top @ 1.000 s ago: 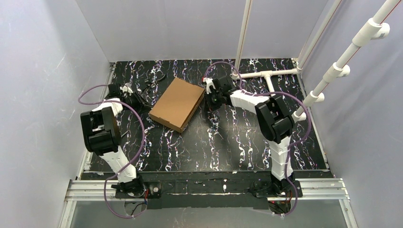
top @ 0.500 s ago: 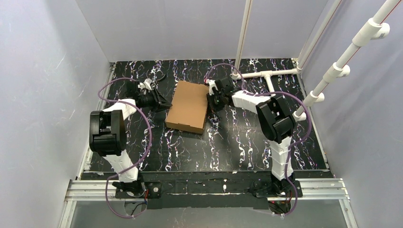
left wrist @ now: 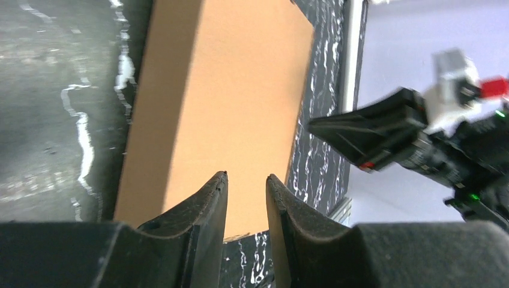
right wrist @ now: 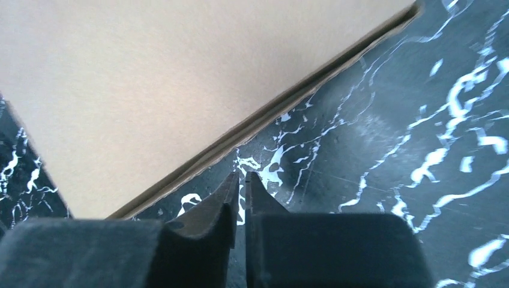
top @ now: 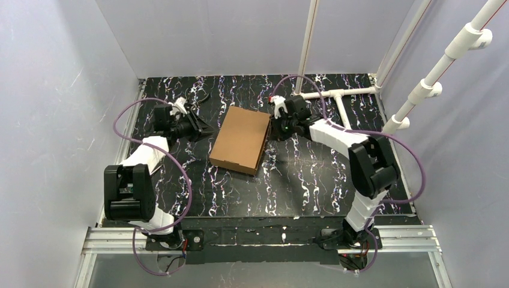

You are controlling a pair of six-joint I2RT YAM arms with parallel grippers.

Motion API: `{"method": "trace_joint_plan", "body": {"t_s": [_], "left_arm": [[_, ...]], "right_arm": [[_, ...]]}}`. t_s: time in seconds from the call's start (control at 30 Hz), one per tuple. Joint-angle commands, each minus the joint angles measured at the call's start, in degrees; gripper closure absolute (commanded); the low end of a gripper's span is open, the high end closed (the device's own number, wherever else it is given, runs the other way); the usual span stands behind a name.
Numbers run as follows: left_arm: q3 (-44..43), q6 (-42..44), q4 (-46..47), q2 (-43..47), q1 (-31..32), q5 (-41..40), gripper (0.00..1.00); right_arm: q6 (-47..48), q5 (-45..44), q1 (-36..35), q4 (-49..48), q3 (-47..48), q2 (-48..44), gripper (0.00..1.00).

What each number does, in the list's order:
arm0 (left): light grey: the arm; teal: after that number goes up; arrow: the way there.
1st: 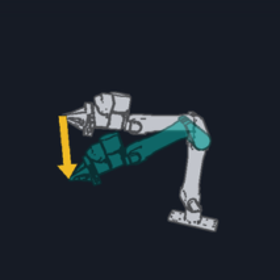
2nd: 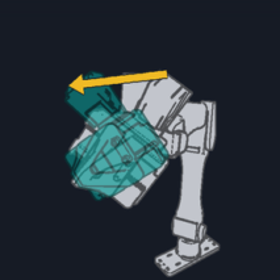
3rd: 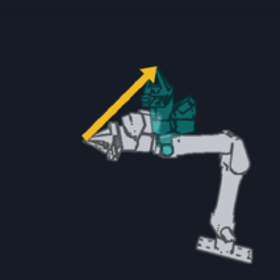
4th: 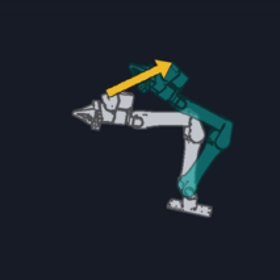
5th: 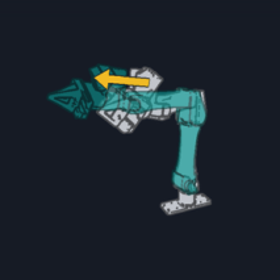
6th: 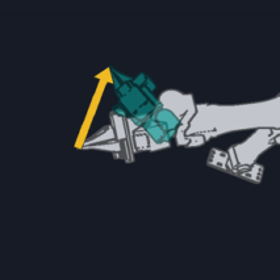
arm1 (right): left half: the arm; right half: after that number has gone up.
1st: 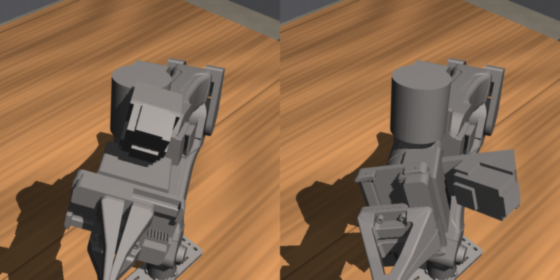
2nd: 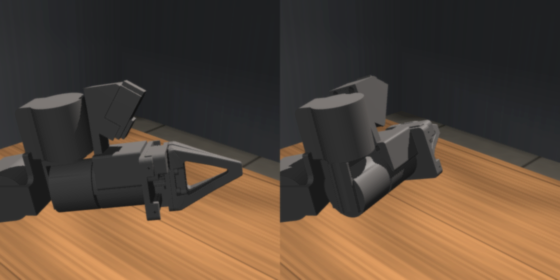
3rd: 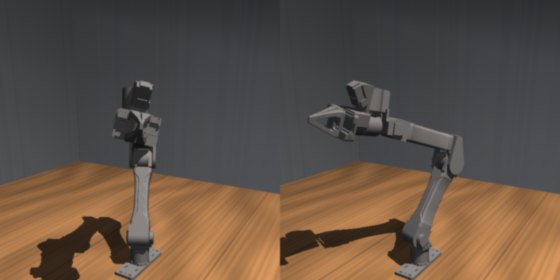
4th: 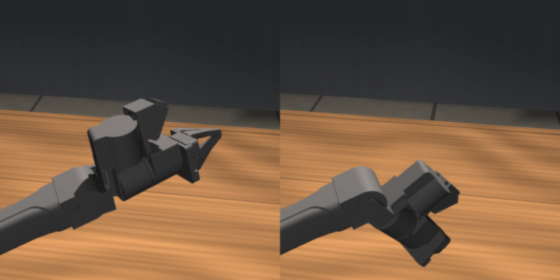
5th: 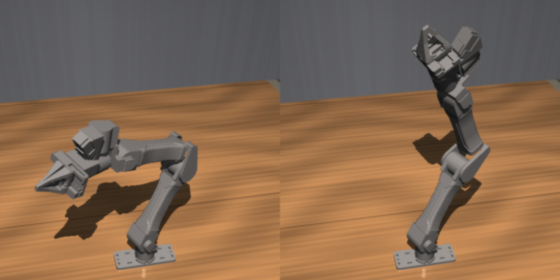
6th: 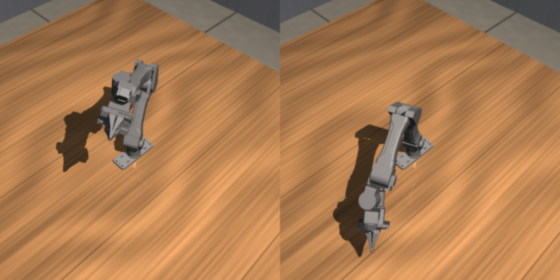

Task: Fold the paper box

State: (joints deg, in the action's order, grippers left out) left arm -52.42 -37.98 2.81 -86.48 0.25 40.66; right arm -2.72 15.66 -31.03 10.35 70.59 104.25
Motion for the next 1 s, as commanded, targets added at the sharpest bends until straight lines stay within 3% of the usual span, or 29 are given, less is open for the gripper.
{"method": "trace_joint_plan", "body": {"t_s": [0.0,0.27,0.4,0.53,0.8,0.97], "left_arm": [[4.4,-1.1,0.3,1.2,-3.8,-2.3,0.71],[8.6,-0.9,0.7,0.0,-8.1,-5.6,0.64],[7.0,-0.1,0.8,-4.0,-8.6,-4.8,0.64],[4.6,-0.1,1.1,-9.1,-7.0,-2.0,0.64],[3.5,0.5,1.7,-11.5,-3.4,-0.4,0.64],[4.8,0.0,1.8,-9.1,-3.4,-0.2,0.64]], "right_arm": [[2.5,2.0,1.3,-2.4,-1.2,-7.4,0.77],[-9.2,10.1,1.4,-8.1,-1.0,-1.9,0.45],[-12.1,7.8,1.5,-7.6,0.9,0.4,0.29],[-16.2,6.9,2.1,-10.5,-1.5,0.4,0.03],[-28.9,12.8,2.5,-21.4,-6.4,5.4,0.03],[-33.4,13.5,3.8,-26.6,-10.0,6.2,0.24]]}}
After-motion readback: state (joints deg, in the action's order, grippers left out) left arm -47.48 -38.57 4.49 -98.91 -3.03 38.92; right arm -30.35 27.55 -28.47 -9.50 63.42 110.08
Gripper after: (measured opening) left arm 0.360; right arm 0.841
